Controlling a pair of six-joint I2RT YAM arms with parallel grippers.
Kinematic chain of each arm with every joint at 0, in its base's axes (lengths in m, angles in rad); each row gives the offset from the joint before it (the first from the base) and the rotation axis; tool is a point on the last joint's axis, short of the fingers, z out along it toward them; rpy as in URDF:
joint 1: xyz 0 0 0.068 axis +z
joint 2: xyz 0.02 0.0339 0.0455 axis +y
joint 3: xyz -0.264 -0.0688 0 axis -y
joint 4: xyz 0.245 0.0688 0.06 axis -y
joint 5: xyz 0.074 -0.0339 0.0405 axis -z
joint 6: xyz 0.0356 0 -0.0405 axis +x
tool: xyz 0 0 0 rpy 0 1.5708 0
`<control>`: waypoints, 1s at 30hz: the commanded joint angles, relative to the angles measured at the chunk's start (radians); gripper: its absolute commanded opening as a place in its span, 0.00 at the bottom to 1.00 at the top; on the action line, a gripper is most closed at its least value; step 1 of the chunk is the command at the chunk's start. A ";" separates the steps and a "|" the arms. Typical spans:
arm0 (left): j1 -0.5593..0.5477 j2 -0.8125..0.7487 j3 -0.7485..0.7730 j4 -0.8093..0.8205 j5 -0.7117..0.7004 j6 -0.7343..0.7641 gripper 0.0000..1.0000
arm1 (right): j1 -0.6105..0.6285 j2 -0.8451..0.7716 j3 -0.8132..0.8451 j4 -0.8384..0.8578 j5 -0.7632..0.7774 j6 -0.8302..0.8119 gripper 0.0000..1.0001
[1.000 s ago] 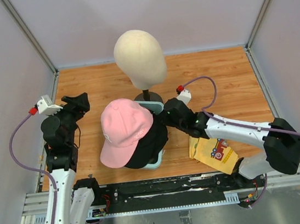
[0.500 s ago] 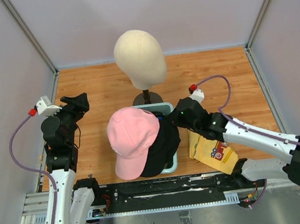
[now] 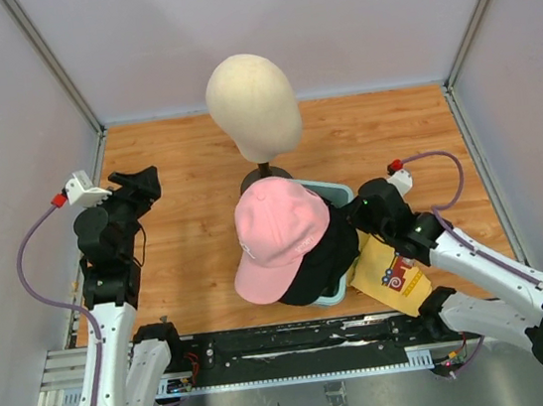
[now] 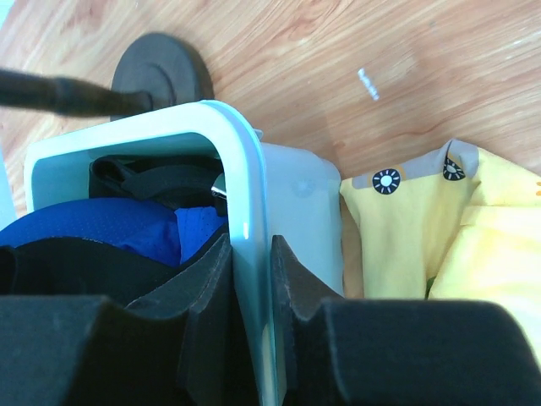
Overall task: Stack the hats
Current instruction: Move the bin to the center of the board.
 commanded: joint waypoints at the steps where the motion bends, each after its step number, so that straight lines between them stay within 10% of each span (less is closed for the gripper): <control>1: 0.003 -0.005 0.038 0.019 0.003 0.006 0.72 | -0.100 -0.055 -0.032 0.023 0.007 0.019 0.01; 30: 0.003 0.114 0.010 0.156 0.149 -0.006 0.68 | -0.580 0.073 -0.039 0.159 -0.128 0.027 0.01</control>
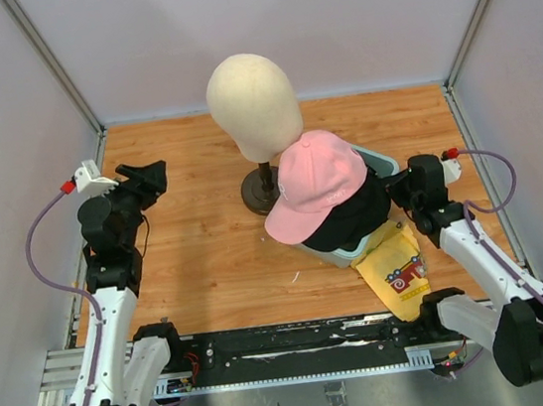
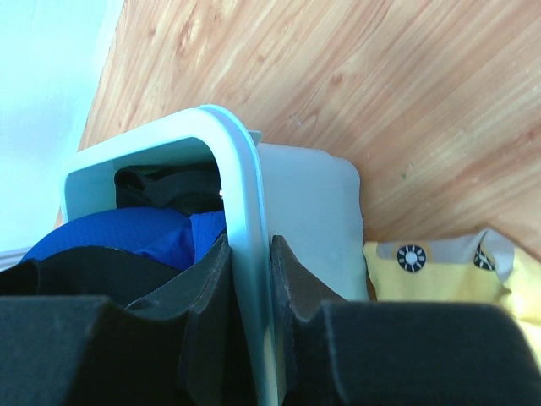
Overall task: Stack the hats
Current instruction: Move the bin to the center of the board.
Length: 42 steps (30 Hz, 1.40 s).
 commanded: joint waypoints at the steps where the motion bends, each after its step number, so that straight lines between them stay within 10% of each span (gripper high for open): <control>1: 0.003 0.032 0.008 0.071 0.064 0.018 0.68 | -0.084 0.085 0.036 0.009 0.023 0.026 0.01; 29: -0.117 0.325 -0.012 0.376 0.027 -0.009 0.66 | -0.372 0.407 0.271 0.072 -0.178 -0.146 0.03; 42: -0.213 0.480 0.069 0.406 0.046 0.029 0.66 | -0.405 0.588 0.427 0.064 -0.173 -0.160 0.28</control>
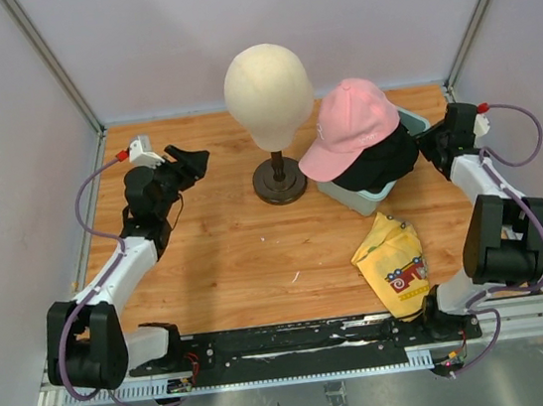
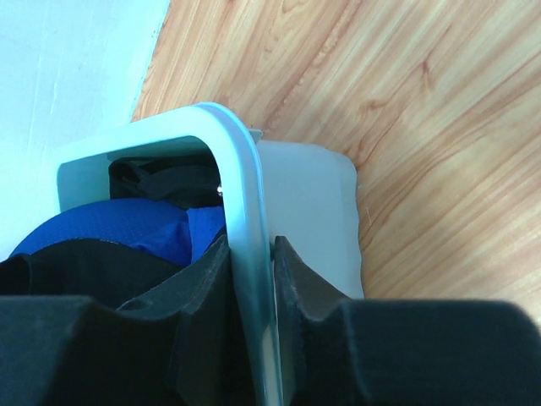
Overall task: Stack the hats
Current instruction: Move the bin to the center of the board.
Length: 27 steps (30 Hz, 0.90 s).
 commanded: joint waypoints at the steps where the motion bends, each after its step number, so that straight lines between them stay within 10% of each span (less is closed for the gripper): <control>1: -0.040 0.042 0.068 0.049 0.016 0.033 0.66 | -0.027 0.063 0.045 -0.070 0.056 -0.010 0.30; 10: -0.086 0.139 0.096 0.048 0.019 -0.009 0.66 | -0.031 0.014 0.099 -0.139 0.090 -0.081 0.67; 27: -0.105 0.167 0.188 0.026 0.028 -0.193 0.66 | 0.037 -0.350 0.131 -0.259 0.163 -0.174 0.81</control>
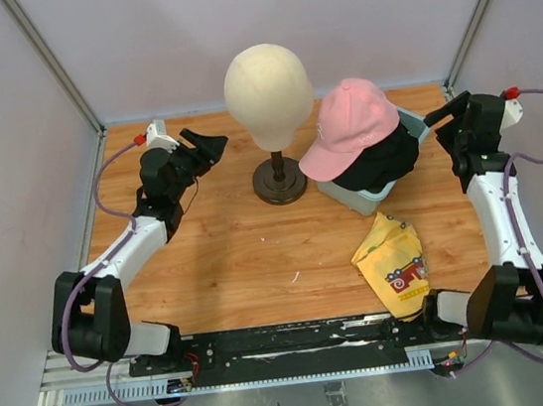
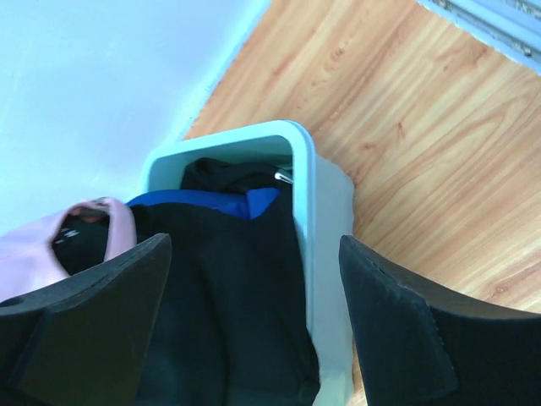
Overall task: Stack the hats
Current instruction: Move the bin to the center of the board, then move the hat stand to the center of the board.
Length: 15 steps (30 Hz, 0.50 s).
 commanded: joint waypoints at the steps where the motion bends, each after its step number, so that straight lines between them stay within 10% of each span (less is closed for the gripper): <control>1: -0.007 0.005 0.052 0.019 0.012 -0.088 0.66 | 0.054 -0.058 0.102 -0.043 0.056 -0.082 0.81; 15: -0.007 -0.001 0.092 0.014 0.048 -0.147 0.66 | 0.391 0.485 0.870 0.030 -0.164 -0.213 0.80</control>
